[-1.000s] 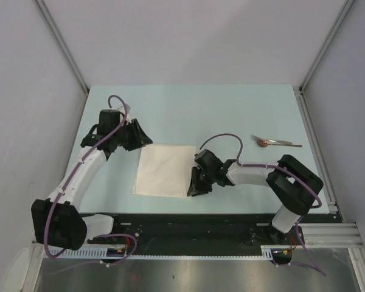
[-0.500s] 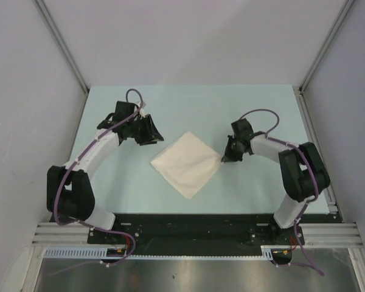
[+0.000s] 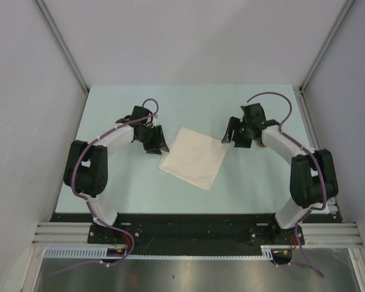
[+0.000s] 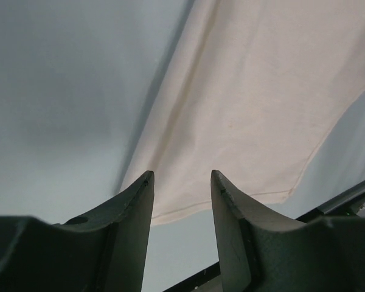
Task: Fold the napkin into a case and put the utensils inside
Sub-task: Smooth out the square-folded napkin at the center of the board.
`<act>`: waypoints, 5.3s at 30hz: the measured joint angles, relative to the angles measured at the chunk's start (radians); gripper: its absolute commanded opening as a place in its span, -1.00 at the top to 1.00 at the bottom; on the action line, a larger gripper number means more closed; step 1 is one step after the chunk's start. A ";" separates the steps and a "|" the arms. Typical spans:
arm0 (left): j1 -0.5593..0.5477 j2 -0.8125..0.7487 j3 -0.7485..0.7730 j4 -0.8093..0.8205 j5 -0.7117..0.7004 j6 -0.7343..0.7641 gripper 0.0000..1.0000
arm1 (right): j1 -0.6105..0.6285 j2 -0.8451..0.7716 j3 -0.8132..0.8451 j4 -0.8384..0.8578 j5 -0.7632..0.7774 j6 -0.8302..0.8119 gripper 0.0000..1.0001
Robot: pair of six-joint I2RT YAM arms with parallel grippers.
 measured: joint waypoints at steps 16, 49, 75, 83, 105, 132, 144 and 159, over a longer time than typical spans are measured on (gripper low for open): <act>-0.045 0.102 0.002 -0.072 -0.120 0.106 0.08 | 0.229 -0.463 -0.491 0.056 -0.090 0.169 -0.38; -0.059 -0.362 -0.353 0.140 -0.026 -0.233 0.22 | 0.573 -0.152 -0.219 0.080 0.072 0.191 -0.23; 0.012 0.024 -0.134 0.182 0.035 -0.231 0.46 | 0.815 0.139 -0.012 0.089 0.197 0.239 0.00; 0.012 0.060 -0.111 0.186 0.034 -0.250 0.53 | 0.876 0.210 0.135 -0.034 0.330 0.179 0.17; 0.029 0.108 -0.064 0.177 0.035 -0.266 0.93 | 0.930 0.296 0.256 -0.193 0.465 0.145 0.99; 0.076 0.057 -0.078 0.151 0.060 -0.254 0.25 | 0.897 0.323 0.316 -0.200 0.371 0.135 -0.20; -0.011 -0.389 -0.247 0.102 -0.018 -0.129 0.65 | 0.655 -0.233 -0.134 -0.180 0.344 0.243 -0.12; -0.224 -0.393 -0.480 0.149 0.043 -0.122 0.71 | 0.300 -0.466 -0.531 0.029 0.057 0.308 0.32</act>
